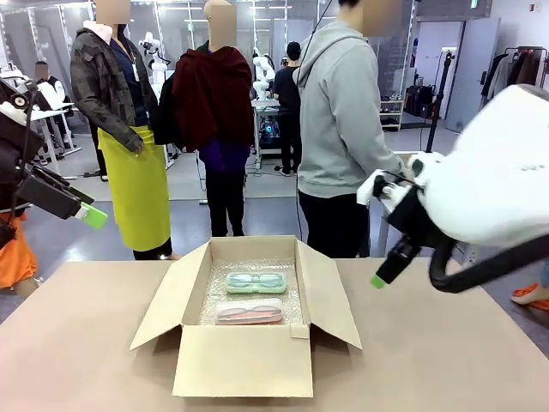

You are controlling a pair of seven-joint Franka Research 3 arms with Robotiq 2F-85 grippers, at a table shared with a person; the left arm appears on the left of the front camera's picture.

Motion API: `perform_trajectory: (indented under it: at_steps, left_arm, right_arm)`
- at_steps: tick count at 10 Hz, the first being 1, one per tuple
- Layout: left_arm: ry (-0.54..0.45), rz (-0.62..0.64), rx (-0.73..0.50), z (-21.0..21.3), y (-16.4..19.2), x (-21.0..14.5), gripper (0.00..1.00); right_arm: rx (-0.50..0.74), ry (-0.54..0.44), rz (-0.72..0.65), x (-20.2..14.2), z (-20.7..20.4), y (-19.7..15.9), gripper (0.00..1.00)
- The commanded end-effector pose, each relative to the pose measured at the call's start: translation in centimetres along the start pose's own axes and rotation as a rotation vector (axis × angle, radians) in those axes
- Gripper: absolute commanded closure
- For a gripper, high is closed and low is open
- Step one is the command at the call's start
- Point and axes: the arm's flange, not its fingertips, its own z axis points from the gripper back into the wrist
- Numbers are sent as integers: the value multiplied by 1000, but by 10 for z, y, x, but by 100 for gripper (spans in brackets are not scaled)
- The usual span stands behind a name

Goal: Pack the glasses set securely to prepare it for shipping.
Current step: Position the Package Box on the left side of the table.

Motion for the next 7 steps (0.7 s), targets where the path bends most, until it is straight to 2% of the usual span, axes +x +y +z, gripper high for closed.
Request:
perform_trajectory:
  at_steps: [1,5,7]
  left_arm:
    - [14,81,26,-12,15,3,0]
    - [146,387,-42,-72,83,-9,0]
    - [151,493,-102,-94,107,-32,0]
  right_arm:
    - [-44,-49,-91,-27,12,13,0]
    - [-52,-89,-251,-68,21,4,0]
    - [-63,-116,-274,-80,23,5,0]
